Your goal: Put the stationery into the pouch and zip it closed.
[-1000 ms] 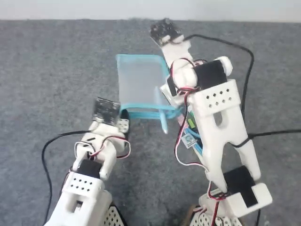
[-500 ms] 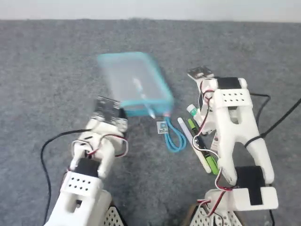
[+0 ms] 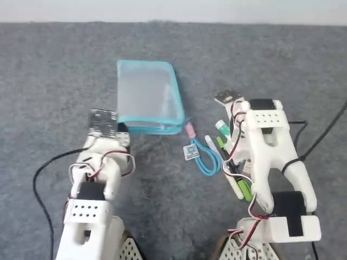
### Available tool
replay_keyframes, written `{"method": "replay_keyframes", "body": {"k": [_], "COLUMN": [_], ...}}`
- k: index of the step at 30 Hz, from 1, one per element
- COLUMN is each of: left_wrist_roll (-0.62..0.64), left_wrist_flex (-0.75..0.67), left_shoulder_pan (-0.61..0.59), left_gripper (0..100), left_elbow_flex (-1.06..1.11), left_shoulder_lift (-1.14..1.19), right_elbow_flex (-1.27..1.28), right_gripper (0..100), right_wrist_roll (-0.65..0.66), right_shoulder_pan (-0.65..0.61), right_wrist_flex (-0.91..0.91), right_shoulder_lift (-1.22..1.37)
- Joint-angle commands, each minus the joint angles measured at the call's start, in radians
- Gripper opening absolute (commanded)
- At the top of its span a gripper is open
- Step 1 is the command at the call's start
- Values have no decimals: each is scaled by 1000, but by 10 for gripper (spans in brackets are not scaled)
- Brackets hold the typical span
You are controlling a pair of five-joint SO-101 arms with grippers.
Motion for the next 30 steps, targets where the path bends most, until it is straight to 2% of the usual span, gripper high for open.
{"method": "replay_keyframes", "body": {"k": [1,3,4,7,8,12,17,23,28,30], "left_wrist_roll": [-44,-180,-180,-2,29,-74,-46,-43,-41,-41], "left_wrist_flex": [2,-3,-3,-3,0,20,18,21,21,21], "left_shoulder_pan": [46,133,112,-54,-71,14,8,5,12,11], "left_gripper": [11,11,11,11,11,11,11,11,11,11], "left_elbow_flex": [-47,-12,-30,-91,-94,-65,-67,-67,-65,-65], "left_shoulder_lift": [-14,-23,-25,-15,-14,-23,-21,-21,-21,-21], "right_elbow_flex": [38,58,64,75,84,109,186,250,290,290], "right_gripper": [209,209,209,209,209,209,209,209,209,209], "right_wrist_roll": [12,11,11,-18,-38,-163,-235,-239,-388,-405], "right_shoulder_pan": [19,12,13,41,58,113,114,114,117,114], "right_wrist_flex": [-76,-96,-96,-94,-102,-142,-217,-263,-403,-409], "right_shoulder_lift": [-81,-97,-105,-107,-107,-108,-108,-107,-107,-107]}}
